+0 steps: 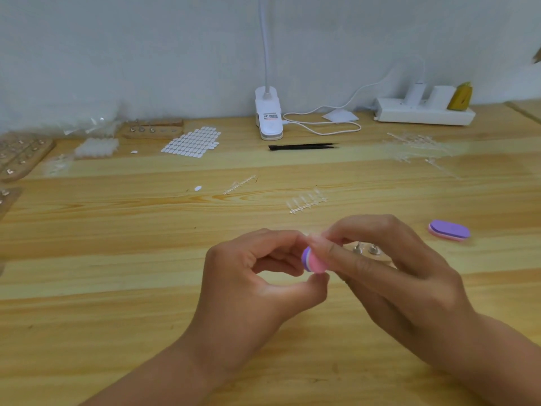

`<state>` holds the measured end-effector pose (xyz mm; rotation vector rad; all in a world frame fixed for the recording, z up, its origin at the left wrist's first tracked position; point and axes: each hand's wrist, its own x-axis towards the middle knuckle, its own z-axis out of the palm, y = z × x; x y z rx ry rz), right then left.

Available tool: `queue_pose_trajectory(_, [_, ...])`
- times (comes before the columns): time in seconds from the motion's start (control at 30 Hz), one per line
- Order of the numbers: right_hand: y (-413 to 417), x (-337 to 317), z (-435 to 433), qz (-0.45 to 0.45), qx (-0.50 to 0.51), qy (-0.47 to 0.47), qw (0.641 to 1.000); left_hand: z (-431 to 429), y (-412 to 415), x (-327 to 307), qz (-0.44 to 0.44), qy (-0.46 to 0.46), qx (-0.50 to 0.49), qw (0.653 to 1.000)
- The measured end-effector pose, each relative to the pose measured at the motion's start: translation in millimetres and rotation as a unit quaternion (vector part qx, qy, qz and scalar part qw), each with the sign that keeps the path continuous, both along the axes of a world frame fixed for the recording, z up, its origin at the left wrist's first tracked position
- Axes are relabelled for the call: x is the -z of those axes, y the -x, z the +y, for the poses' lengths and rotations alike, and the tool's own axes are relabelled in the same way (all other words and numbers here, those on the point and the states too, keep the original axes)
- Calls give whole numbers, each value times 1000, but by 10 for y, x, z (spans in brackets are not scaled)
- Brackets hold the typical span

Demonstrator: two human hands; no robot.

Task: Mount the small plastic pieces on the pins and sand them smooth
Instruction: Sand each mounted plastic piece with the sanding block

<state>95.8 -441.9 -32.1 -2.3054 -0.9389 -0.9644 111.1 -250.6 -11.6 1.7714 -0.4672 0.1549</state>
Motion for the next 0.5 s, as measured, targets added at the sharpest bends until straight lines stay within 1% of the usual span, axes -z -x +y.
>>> queue_pose_trajectory(0.1, [-46,3,-86,0,-3,27,1000,14,-6,15,-1,17,0,1000])
queue_pose_trajectory(0.2, [-82,15,-124,-1,19,-8,1000,36,-44,42,24,48,-1,999])
queue_pose_trajectory(0.27, [-57,34,-69,-18,10,-35,999,36,-47,40,16,47,14,999])
queue_pose_trajectory(0.37, [-63,53,-60,-26,4,-20,999,35,-46,52,2,55,36,998])
queue_pose_trajectory(0.43, [-97,42,-113,-13,36,-31,999,53,-67,77,24,97,42,994])
queue_pose_trajectory(0.5, [-90,9,-104,-18,52,-70,996,62,-93,82,56,137,69,987])
